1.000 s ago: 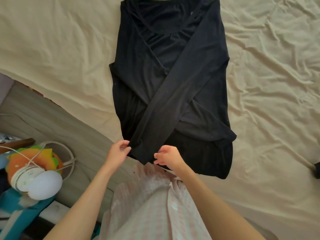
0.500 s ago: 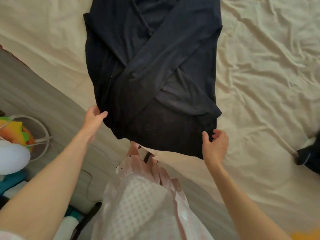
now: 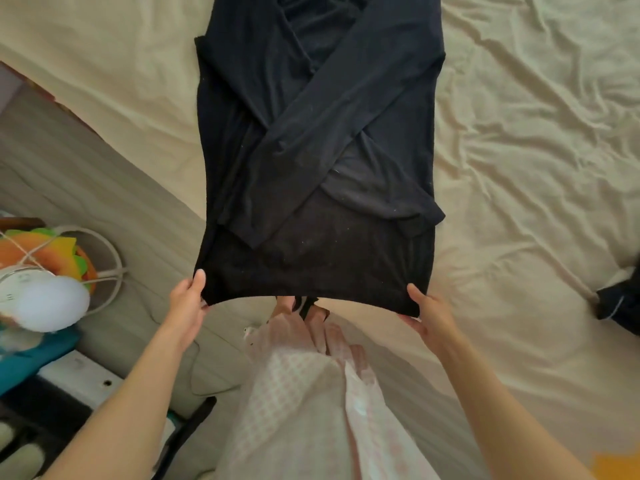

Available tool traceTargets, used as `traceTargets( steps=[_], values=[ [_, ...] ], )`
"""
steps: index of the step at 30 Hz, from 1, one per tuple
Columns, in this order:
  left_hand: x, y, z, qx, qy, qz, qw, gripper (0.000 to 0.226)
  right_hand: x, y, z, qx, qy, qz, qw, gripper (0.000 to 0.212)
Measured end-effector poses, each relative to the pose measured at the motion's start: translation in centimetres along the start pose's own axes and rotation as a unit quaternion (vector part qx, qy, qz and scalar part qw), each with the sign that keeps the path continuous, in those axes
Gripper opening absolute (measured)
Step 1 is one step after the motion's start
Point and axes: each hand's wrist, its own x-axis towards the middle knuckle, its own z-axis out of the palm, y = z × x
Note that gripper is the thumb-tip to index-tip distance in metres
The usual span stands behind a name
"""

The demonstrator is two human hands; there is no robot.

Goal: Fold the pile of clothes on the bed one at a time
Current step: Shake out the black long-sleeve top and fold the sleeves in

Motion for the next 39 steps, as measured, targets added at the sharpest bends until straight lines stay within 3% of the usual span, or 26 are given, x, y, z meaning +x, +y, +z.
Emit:
traceTargets(
  steps=[4, 9, 15, 19, 25, 30, 35, 39],
  values=[
    [-3.2, 0.5, -1.1, -0.018, 0.024, 0.011, 0.999, 0.019, -2.5, 0.5, -1.6, 0.032, -0.003, 0.005, 0.999, 0.02],
    [-7.8, 1.4, -1.9, -0.001, 0.043, -0.019, 0.999, 0.015, -6.2, -0.1, -4.5, 0.049, -0.006, 0.032, 0.998, 0.02],
    [-12.9, 1.4, -4.0, -0.007, 0.055, -0.103, 0.993, 0.031, -10.6, 2.0, -9.2, 0.044, -0.036, 0.11, 0.992, 0.025],
    [-14.9, 4.2, -4.5, -0.069, 0.019, -0.106, 0.992, 0.033, -12.0, 0.4, -9.9, 0.066, -0.067, 0.081, 0.992, 0.024],
    [-15.8, 13.4, -2.2, -0.144, -0.063, -0.04, 0.987, 0.015, -13.0, -7.4, -7.7, 0.15, -0.111, -0.011, 0.982, 0.012],
    [-13.9, 22.0, 1.6, -0.184, -0.11, -0.001, 0.977, 0.018, -11.6, -17.0, -4.4, 0.249, -0.141, -0.058, 0.956, 0.013],
    [-8.5, 32.4, 7.4, -0.233, -0.135, 0.031, 0.962, 0.017, -7.1, -29.0, 0.8, 0.248, -0.144, -0.113, 0.951, 0.011],
    [-3.2, 39.2, 11.8, -0.259, -0.135, 0.058, 0.955, 0.015, -3.3, -37.5, 5.8, 0.246, -0.141, -0.156, 0.946, 0.022]
  ],
)
